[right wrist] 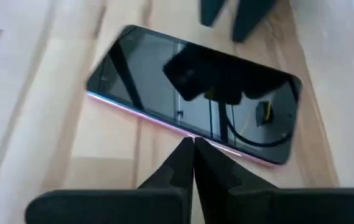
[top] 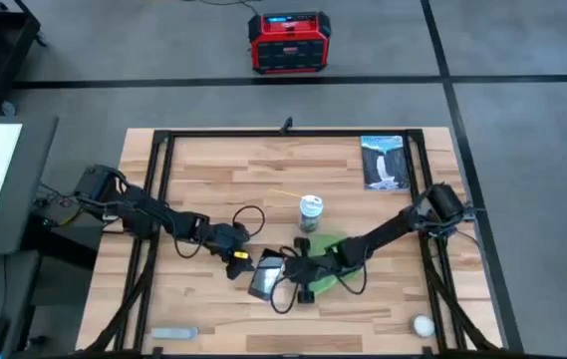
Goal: Apply microfiber cloth
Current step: Spray the front of the pink phone using the white spray bottle
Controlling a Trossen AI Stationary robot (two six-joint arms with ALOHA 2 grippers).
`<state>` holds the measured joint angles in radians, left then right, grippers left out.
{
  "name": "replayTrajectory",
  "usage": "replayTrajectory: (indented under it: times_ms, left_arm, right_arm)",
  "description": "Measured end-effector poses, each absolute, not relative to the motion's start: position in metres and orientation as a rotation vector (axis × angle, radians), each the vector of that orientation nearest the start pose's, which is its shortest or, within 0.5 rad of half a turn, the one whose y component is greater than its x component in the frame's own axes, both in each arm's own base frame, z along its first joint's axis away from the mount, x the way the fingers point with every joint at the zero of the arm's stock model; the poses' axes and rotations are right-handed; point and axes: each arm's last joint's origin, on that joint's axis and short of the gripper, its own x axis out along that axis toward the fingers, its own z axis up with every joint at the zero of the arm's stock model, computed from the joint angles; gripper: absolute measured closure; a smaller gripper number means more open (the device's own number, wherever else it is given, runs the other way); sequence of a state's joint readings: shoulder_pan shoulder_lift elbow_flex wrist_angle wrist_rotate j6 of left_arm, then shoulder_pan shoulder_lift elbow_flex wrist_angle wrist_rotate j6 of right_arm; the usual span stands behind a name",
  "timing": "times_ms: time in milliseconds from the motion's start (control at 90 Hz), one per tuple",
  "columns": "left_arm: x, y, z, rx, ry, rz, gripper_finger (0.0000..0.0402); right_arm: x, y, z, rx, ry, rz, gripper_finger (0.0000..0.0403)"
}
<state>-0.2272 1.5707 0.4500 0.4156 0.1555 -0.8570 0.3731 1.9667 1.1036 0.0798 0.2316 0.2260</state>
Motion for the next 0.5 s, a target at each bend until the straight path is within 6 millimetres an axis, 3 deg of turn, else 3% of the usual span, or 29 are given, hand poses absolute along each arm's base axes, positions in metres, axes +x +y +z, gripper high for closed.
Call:
replayTrajectory:
  times_ms: [500]
  left_arm:
    - [0.2467,-0.0616,0.1108,-0.806,0.817,-0.033,0.0208]
  right_arm:
    - [0.368,0.1354,0.1296,-0.022,0.792,0.035,0.0403]
